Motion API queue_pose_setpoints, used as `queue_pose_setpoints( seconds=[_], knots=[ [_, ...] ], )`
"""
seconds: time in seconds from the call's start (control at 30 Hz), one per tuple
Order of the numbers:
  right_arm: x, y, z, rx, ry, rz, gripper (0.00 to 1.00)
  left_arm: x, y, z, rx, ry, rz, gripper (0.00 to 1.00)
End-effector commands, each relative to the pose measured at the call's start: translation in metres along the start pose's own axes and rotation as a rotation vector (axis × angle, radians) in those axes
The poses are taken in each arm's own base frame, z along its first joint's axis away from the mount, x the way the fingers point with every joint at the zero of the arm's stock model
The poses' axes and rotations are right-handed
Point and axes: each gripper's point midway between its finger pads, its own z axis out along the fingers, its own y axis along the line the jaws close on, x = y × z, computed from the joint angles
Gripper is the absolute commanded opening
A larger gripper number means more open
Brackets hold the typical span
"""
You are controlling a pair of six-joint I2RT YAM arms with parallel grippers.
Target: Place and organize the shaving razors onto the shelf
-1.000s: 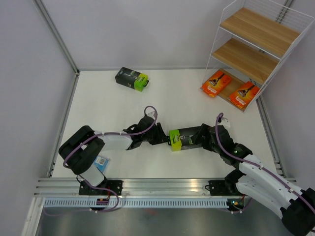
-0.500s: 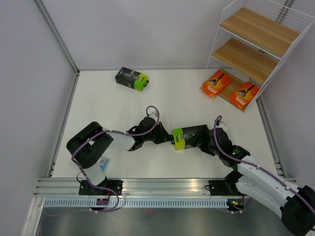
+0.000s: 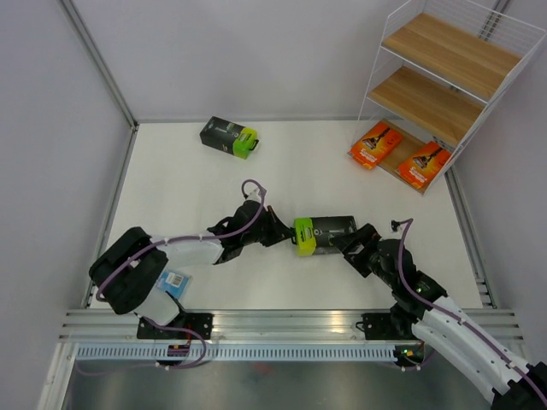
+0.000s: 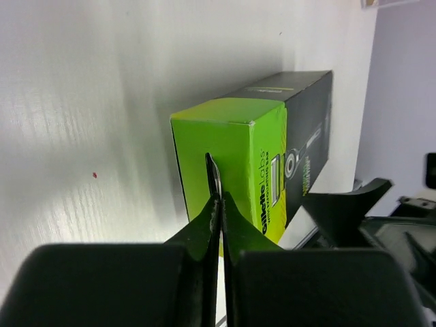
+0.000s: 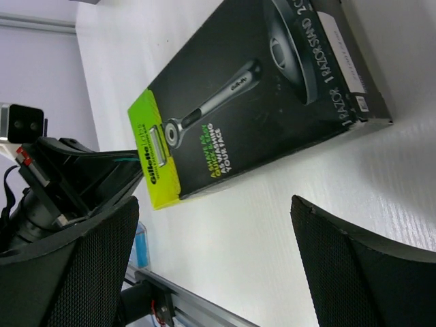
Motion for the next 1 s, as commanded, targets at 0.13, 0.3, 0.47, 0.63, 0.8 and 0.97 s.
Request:
queue_pose_setpoints(
  seconds=[0.13, 0.3, 0.47, 0.63, 0.8, 0.97],
  knots=[
    [0.01, 0.014, 0.003, -0.145, 0.032, 0.177, 0.98, -0.03, -0.031, -0.027, 0.018, -0.192, -0.185, 0.02],
    [0.015, 0.02, 0.003, -0.164, 0.066, 0.199, 0.98, -0.025, -0.041, -0.037, -0.016, -0.272, -0.203, 0.02],
    [0.026, 0.004, 0.011, -0.168, 0.081, 0.277, 0.98, -0.011, -0.046, -0.042, -0.009, -0.254, -0.181, 0.02],
    [0.025, 0.001, 0.013, -0.145, 0.059, 0.28, 0.98, -0.001, -0.052, -0.048, 0.01, -0.249, -0.185, 0.02],
    [0.034, -0.004, 0.013, -0.108, 0.095, 0.306, 0.98, 0.006, -0.067, -0.052, 0.045, -0.272, -0.153, 0.02],
    [0.044, -0.006, 0.013, -0.063, 0.143, 0.334, 0.98, 0.016, -0.073, -0.053, 0.058, -0.297, -0.122, 0.02]
  ],
)
